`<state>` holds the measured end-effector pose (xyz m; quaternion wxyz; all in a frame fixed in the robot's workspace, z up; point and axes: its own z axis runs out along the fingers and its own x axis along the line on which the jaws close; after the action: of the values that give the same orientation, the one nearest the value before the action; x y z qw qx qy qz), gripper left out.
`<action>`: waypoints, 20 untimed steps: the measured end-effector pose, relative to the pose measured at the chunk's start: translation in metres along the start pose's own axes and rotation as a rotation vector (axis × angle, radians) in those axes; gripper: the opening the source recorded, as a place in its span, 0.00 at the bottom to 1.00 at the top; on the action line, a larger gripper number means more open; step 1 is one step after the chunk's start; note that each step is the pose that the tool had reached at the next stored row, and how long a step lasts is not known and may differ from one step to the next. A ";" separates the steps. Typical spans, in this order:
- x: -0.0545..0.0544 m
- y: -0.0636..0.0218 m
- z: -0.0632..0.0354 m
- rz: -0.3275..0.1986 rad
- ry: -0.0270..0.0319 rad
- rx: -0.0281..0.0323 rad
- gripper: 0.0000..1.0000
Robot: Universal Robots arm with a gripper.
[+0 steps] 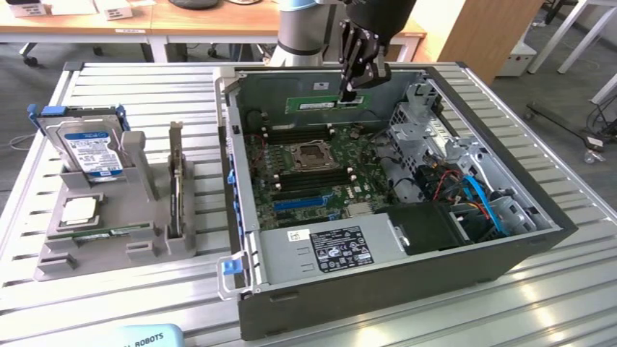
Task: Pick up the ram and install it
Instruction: 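Insert the ram into the slot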
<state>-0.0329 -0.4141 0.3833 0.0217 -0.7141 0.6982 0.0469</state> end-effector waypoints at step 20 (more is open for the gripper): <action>0.010 -0.0001 0.0078 0.000 0.0000 0.0000 0.12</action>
<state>-0.0330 -0.4231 0.3745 0.0217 -0.7140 0.6982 0.0469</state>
